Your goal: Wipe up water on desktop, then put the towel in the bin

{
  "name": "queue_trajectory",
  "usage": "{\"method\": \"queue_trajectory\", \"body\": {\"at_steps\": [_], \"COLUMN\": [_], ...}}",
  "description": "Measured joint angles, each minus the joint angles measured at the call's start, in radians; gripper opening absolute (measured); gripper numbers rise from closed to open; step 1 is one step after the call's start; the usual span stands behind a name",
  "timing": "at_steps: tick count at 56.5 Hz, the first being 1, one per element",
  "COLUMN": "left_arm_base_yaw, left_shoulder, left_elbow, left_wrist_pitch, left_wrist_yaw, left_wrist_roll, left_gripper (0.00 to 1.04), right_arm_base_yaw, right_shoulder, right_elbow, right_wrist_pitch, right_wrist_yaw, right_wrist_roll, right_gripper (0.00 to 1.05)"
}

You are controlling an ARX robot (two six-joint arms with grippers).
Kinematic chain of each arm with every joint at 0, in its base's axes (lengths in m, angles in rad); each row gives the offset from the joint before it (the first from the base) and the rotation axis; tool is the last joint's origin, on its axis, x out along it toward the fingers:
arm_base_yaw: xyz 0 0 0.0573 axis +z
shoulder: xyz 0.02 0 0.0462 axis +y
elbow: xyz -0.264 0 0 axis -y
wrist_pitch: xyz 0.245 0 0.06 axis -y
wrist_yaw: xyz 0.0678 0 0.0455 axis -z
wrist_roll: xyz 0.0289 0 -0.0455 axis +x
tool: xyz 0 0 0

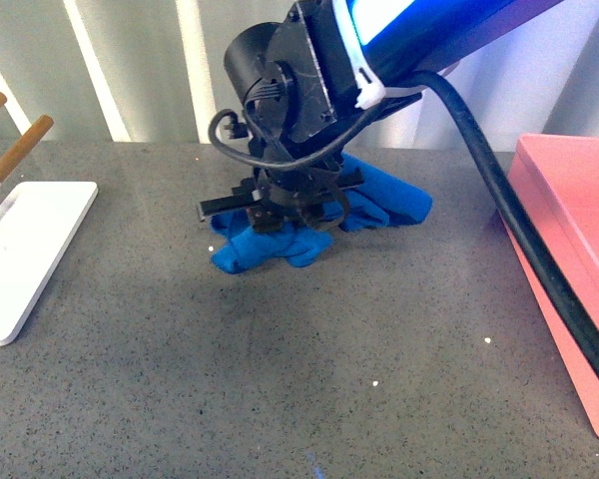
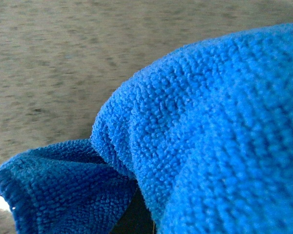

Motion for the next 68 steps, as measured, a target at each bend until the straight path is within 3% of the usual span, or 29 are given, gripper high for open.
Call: {"method": "queue_trajectory", "body": {"at_steps": [19, 38, 55, 68], "left_arm_base_yaw": [0.000, 0.000, 0.000, 0.000], "left_shoulder": [0.000, -0.001, -0.001, -0.001], "left_elbow": [0.000, 0.000, 0.000, 0.000], "left_wrist_pitch": [0.000, 0.000, 0.000, 0.000], "left_wrist_yaw": [0.000, 0.000, 0.000, 0.000], "left_wrist_roll": [0.000, 0.000, 0.000, 0.000], "left_gripper": [0.98, 0.98, 0.98, 0.98], "right_arm_base_yaw": [0.021, -0.021, -0.100, -0.124], "right_shoulder": [-0.140, -0.393, -0.740, -0.947], "right_elbow": [-0.280, -0.629, -0.772, -0.762], "right_wrist_pitch": [0.156, 0.273, 0.297, 0.234], "right_wrist_yaw": [-0.103, -0.117, -0.064, 0.066], "right_wrist_roll": [0.016, 0.042, -0.060, -0.122], "right_gripper": [0.05, 0.05, 0.05, 0.05]}}
